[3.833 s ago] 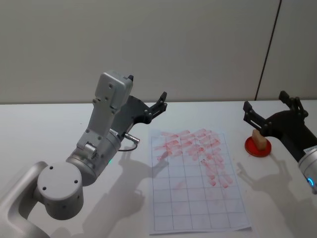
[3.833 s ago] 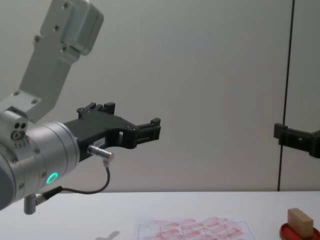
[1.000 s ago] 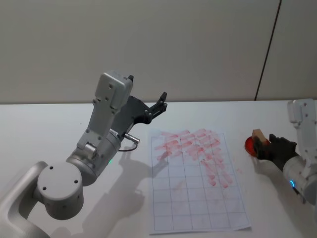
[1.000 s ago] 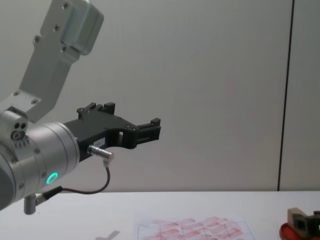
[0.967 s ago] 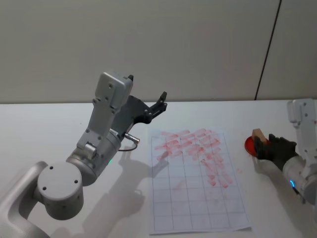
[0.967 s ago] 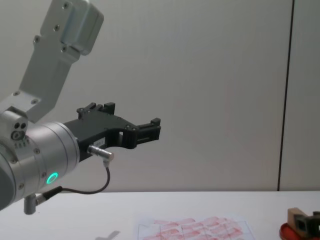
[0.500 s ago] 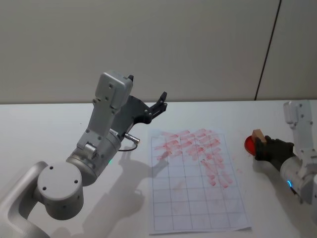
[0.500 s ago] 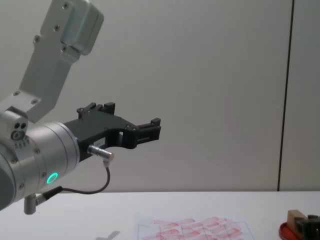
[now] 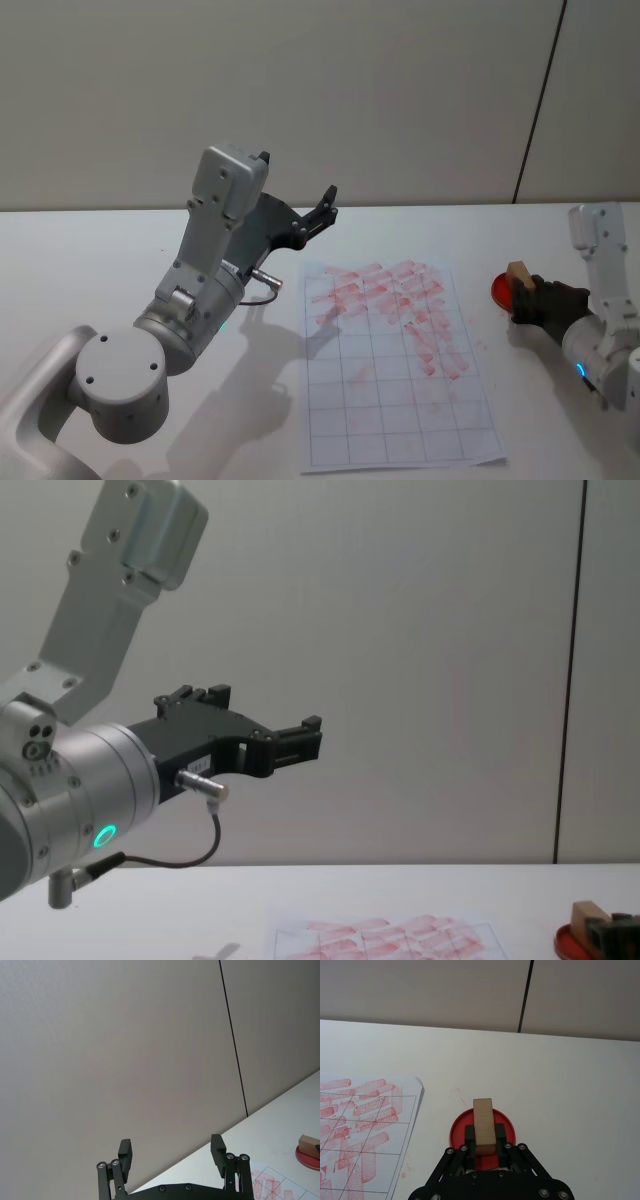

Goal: Use the one hand to pick up the stamp and affix it onto the A4 paper.

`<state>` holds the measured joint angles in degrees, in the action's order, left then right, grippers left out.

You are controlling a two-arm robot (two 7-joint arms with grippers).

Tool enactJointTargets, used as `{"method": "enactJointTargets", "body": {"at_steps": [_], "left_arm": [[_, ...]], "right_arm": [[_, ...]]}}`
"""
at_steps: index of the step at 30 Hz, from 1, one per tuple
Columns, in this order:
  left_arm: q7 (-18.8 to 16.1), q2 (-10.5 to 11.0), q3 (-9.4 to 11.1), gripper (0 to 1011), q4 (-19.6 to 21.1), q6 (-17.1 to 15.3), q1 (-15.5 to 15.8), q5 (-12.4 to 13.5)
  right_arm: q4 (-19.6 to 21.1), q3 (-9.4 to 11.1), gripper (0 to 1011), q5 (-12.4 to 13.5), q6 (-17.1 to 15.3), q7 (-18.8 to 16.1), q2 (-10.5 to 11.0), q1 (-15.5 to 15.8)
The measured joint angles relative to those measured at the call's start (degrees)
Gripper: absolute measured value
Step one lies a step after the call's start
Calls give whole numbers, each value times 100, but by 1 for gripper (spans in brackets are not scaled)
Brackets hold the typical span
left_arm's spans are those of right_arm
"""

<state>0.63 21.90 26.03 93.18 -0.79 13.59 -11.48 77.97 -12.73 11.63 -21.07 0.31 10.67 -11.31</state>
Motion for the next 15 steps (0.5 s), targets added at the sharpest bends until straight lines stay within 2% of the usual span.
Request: {"method": "enactJointTargets", "body": {"at_steps": [8,15], "left_arm": [[0,0,0,1001,0,0,0,0],[0,0,0,1001,0,0,0,0]], "right_arm": [[238,0,214,8,7,-10,-4,37],[844,0,214,49,1,-61,5,121]]}}
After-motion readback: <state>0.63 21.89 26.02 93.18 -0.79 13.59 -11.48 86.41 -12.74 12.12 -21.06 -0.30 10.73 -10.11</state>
